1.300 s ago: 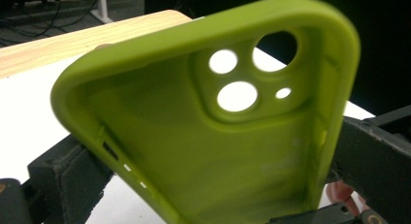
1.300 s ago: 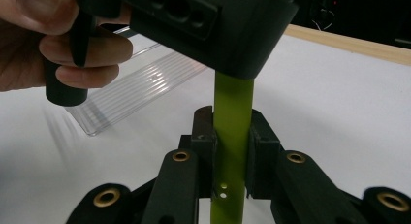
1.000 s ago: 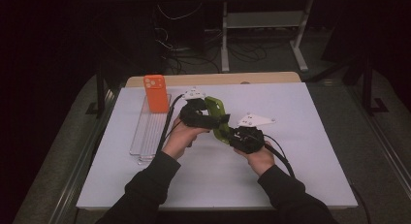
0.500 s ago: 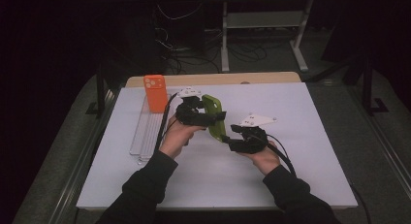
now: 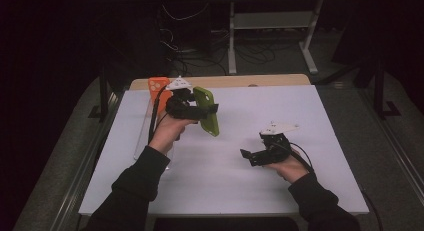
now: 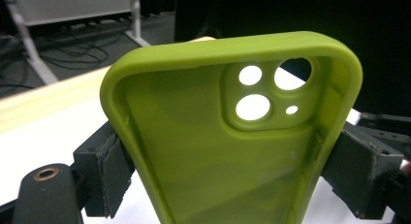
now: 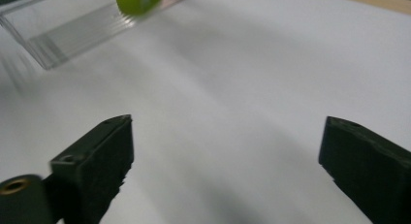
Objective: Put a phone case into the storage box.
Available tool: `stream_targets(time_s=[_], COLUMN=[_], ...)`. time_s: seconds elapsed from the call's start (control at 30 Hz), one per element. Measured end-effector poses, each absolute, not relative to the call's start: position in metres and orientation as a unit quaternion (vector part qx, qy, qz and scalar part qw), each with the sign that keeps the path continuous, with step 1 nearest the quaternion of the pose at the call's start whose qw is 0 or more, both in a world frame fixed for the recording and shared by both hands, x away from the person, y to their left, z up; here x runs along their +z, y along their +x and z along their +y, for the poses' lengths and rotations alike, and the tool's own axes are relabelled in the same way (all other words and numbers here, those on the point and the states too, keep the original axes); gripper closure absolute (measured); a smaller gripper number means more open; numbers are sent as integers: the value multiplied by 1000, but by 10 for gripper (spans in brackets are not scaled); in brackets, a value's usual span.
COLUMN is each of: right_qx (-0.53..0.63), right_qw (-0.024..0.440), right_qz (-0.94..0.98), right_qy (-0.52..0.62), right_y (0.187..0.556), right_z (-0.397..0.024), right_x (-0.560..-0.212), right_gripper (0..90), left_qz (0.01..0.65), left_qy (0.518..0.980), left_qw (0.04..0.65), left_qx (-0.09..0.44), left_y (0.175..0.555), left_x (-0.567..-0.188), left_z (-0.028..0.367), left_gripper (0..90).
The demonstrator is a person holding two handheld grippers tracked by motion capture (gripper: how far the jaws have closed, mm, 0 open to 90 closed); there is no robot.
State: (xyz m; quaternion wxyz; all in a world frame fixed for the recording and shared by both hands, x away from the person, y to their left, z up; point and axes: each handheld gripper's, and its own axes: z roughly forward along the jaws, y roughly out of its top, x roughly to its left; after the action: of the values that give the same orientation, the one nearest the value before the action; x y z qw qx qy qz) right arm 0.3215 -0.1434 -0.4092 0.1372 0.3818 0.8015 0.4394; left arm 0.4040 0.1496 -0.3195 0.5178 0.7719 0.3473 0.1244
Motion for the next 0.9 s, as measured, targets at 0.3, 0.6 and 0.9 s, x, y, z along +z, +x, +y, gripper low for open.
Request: stream_targets(time_s=[0.3, 0.6, 0.9], right_qx=[426, 419, 420], right_qw=[148, 149, 154], right_qz=[808, 810, 805], right_qy=[379, 383, 390], right_y=[304, 289, 284], right_z=[-169, -184, -196], right_x=[-417, -421, -421], right_gripper=[1, 1, 1], left_qz=[379, 450, 500], left_qy=[755, 721, 700], left_qw=[501, 458, 418], left_qx=[188, 262, 293], left_y=[418, 437, 456], left_x=[-294, -288, -306], left_z=[188, 234, 249], left_gripper=[144, 144, 144])
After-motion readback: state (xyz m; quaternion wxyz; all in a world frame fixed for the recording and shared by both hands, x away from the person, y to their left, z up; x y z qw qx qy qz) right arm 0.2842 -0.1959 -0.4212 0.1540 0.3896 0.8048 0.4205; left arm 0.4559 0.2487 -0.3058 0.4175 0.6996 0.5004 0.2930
